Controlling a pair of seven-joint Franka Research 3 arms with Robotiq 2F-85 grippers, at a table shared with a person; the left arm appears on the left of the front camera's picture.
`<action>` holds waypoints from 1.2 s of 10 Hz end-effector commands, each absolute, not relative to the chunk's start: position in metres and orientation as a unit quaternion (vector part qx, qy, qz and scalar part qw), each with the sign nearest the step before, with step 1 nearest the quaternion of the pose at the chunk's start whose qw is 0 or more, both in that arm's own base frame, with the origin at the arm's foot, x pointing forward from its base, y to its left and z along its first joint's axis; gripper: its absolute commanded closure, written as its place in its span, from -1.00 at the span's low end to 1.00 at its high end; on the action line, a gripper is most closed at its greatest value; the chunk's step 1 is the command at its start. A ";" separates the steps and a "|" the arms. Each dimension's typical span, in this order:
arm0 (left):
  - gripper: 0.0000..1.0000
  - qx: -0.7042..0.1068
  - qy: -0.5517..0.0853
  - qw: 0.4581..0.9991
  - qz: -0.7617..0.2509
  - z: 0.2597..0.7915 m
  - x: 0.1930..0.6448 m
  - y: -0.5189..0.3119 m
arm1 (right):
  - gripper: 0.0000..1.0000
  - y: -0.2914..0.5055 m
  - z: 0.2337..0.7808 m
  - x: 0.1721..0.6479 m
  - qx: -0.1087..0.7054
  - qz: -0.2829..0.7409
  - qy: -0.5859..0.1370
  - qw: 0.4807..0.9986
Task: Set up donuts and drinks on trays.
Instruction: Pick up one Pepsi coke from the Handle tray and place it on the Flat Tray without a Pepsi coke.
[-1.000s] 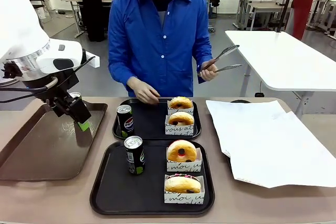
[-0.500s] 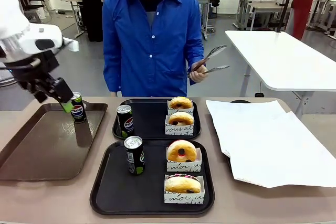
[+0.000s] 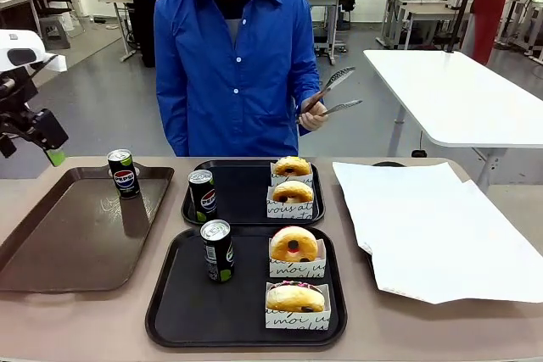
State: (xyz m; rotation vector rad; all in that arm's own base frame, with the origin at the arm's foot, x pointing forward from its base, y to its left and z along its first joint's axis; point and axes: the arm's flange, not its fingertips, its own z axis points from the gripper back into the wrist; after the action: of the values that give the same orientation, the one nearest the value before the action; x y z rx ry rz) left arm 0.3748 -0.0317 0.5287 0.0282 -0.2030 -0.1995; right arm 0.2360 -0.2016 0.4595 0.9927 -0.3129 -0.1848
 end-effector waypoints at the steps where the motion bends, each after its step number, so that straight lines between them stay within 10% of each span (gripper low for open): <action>1: -1.00 0.013 -0.104 0.988 -0.112 0.528 0.372 -0.039 | -1.00 -0.200 0.458 0.234 0.473 -0.087 -0.148 0.864; 6: -1.00 0.014 -0.101 0.989 -0.109 0.528 0.374 -0.039 | -1.00 -0.200 0.458 0.234 0.473 -0.087 -0.148 0.864; 12: -1.00 -0.364 0.063 0.928 0.038 0.506 0.426 0.106 | -1.00 -0.200 0.458 0.234 0.473 -0.087 -0.148 0.864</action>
State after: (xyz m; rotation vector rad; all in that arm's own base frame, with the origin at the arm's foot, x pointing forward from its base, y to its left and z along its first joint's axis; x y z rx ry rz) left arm 0.4107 0.0909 0.5050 -0.5797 0.0906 0.0774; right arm 0.2358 -0.2019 0.4596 0.9931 -0.3135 -0.1853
